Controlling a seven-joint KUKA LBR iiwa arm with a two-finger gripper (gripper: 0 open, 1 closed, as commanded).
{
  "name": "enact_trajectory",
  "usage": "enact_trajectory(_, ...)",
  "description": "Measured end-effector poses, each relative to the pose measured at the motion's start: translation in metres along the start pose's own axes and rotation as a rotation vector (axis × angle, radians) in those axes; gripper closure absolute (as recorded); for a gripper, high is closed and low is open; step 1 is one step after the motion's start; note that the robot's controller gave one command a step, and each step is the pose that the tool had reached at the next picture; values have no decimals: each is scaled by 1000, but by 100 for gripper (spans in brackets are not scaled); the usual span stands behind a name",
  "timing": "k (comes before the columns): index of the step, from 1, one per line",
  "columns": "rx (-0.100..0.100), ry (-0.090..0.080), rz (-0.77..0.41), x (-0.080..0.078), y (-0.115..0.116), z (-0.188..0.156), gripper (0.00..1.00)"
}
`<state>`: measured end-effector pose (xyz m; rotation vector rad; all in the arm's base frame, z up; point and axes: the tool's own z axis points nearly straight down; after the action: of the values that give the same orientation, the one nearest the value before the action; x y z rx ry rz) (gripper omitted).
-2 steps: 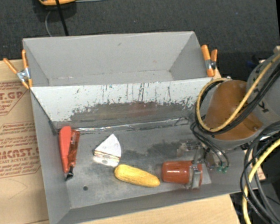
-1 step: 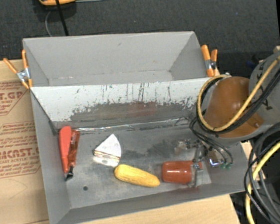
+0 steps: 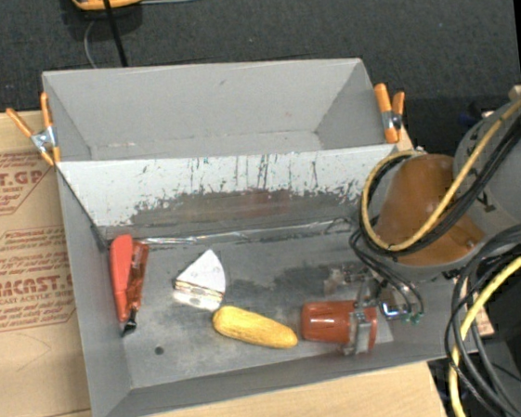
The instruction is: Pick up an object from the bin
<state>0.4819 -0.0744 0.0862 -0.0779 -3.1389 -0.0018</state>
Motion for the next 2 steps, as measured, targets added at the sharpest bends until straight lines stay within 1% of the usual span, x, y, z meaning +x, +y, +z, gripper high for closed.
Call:
enact_trajectory(1, 0, 0, 16, 2, -2, 17, 100)
enact_trajectory(2, 0, 0, 16, 2, -2, 17, 100)
